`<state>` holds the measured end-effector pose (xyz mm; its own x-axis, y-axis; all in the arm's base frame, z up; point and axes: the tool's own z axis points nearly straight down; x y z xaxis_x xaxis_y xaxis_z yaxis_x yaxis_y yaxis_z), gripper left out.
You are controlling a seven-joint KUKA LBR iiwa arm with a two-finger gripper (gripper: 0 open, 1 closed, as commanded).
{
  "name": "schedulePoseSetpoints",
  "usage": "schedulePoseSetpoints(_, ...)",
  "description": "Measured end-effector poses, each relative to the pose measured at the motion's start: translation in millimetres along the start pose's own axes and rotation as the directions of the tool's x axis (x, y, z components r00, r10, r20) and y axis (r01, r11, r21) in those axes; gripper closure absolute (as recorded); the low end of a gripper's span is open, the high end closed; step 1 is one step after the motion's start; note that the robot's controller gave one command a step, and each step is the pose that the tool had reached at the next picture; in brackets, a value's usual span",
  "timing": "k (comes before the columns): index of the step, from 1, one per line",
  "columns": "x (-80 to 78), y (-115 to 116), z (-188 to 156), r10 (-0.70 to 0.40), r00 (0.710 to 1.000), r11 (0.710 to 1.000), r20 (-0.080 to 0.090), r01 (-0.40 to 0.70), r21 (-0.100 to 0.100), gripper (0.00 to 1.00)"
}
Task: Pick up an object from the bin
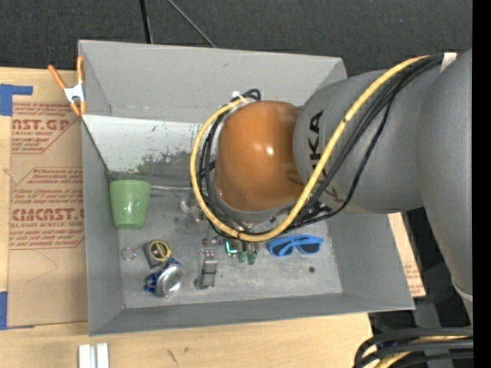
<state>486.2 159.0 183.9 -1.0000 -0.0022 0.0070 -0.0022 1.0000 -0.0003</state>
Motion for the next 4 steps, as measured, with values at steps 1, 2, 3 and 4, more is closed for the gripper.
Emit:
schedulePoseSetpoints(1, -9.7, 35.4, 115.7, -0.273, 0.962, 0.962, 0.010, 0.273, 0.000, 0.00)
schedulePoseSetpoints(2, 1.5, 34.4, 83.8, -0.598, 0.802, 0.802, 0.008, 0.598, 0.003, 0.00)
schedulePoseSetpoints(3, -28.2, 45.2, 82.7, -0.625, 0.780, 0.781, 0.010, 0.625, 0.004, 0.00)
schedulePoseSetpoints(4, -20.4, 35.2, 113.5, -0.847, 0.531, 0.531, 0.010, 0.847, 0.007, 0.00)
